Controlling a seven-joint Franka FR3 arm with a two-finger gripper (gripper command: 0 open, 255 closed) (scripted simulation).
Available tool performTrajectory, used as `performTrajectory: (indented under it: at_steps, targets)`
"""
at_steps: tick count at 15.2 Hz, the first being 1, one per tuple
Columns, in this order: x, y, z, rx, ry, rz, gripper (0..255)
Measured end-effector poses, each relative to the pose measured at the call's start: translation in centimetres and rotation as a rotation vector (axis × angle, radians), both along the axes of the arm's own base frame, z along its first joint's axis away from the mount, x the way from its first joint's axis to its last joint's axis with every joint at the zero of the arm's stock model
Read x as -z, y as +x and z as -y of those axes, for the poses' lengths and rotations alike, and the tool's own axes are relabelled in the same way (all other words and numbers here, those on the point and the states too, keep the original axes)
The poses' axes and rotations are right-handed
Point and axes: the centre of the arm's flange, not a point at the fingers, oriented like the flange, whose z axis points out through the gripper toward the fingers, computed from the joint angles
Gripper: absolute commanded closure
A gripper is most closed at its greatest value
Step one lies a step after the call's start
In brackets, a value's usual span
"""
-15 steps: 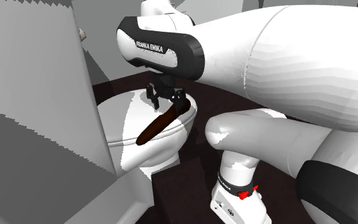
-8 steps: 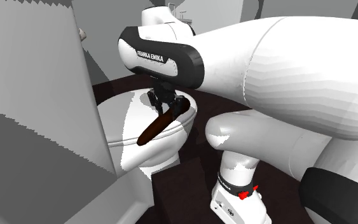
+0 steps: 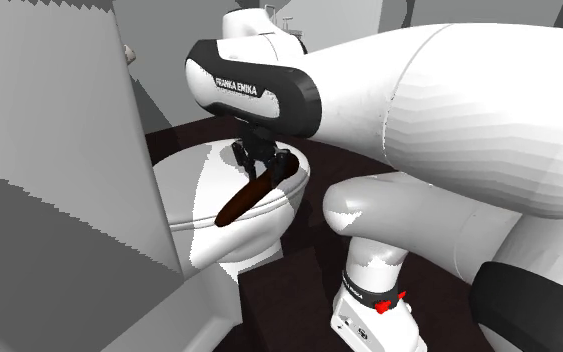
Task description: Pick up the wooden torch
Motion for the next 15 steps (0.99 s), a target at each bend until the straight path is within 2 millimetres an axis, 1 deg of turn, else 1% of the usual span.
performTrajectory:
  at_steps: [15]
  targets:
    - [-7.4,0.1,-0.1,0.0,0.0,-0.001,255]
